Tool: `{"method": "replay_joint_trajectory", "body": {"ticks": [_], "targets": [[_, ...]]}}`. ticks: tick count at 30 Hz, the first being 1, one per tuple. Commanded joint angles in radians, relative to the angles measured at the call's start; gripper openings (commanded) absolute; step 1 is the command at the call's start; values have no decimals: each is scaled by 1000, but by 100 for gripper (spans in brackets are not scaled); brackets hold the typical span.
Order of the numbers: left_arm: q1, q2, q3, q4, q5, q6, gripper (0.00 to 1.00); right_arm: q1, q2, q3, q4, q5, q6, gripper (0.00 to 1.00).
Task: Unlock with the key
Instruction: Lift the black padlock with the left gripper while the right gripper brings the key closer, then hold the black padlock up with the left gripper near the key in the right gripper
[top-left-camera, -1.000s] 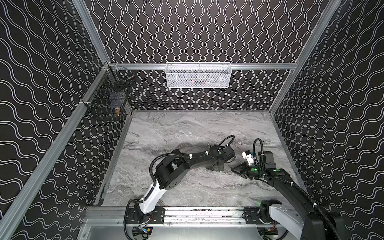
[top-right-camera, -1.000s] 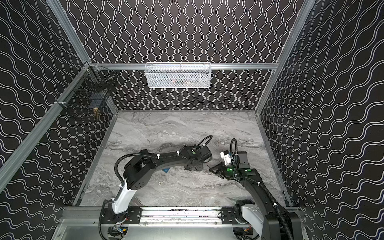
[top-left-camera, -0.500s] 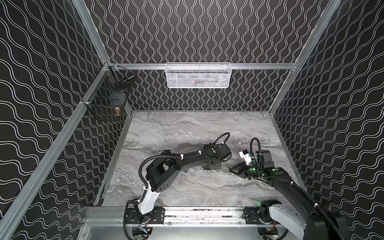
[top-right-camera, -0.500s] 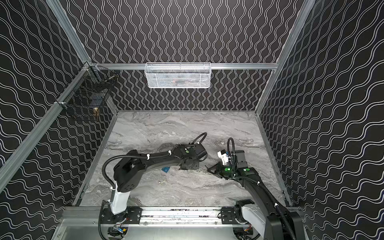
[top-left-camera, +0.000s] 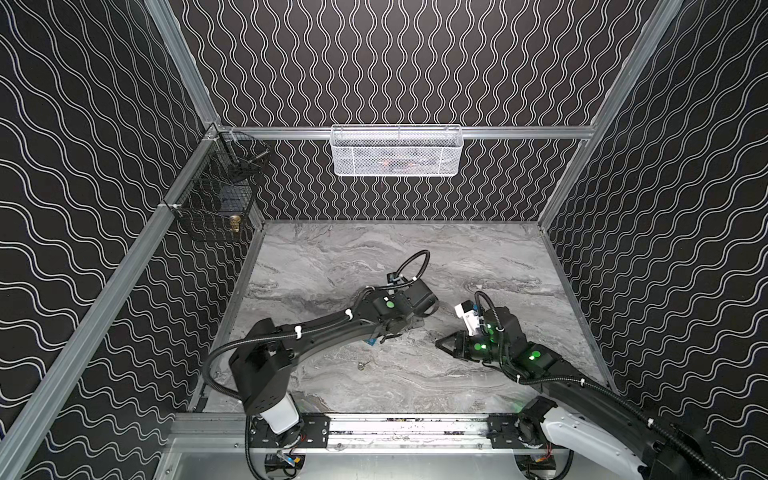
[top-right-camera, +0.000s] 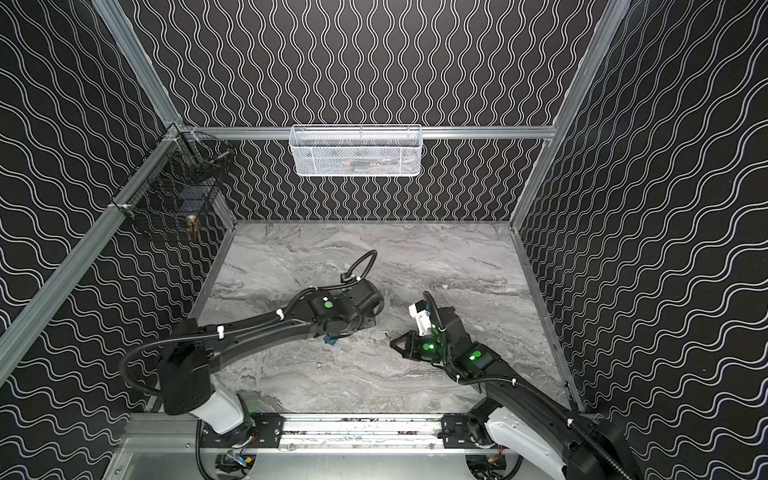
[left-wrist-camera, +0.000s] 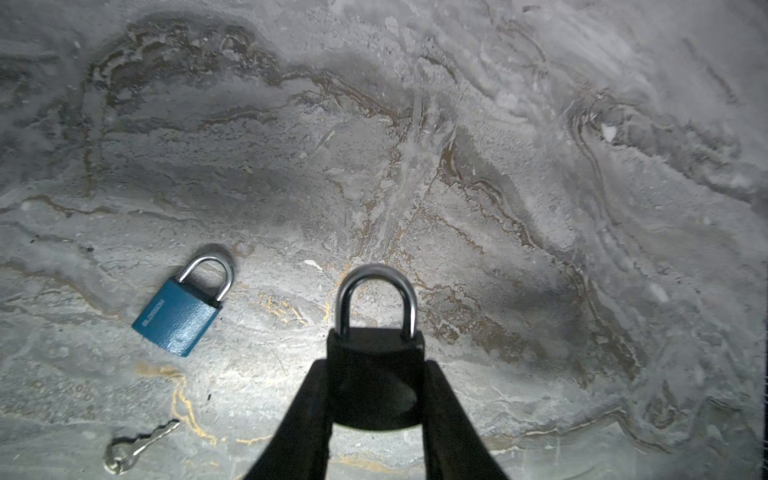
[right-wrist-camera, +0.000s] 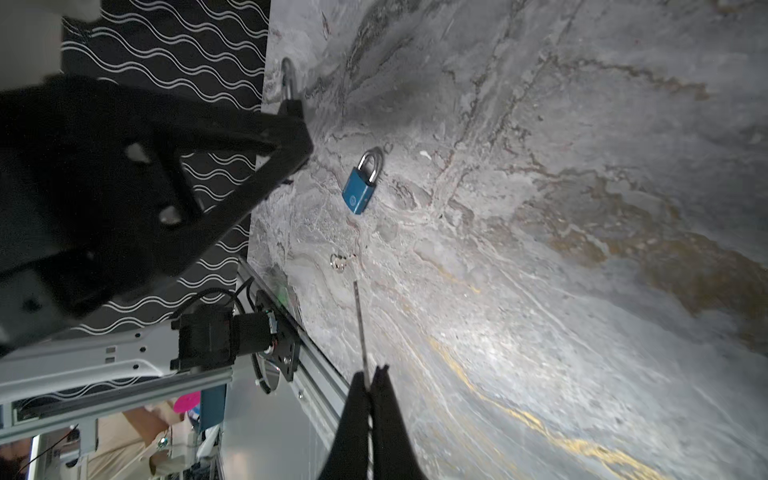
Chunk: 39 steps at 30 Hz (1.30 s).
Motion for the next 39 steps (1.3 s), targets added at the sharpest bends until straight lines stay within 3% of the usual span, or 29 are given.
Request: {"method": "replay_joint_trajectory", "body": {"ticks": [1,6,12,22,39], "targets": [[3,-60,-12,20,-55,-70,16,88,33,-5,206,172,109,0],[4,-146,-55,26,-79,-117,12,253,107,-10,373,378,143,0],[3,-240,-102,26,-105,-170,10,383,195,-3,542,546,144,0],[5,-340,-162,33,-119,-210,7,451,280,27,702,639,84,0],[5,-381,-189,87,-102,-253,6,482,364,73,823,657,57,0]]}}
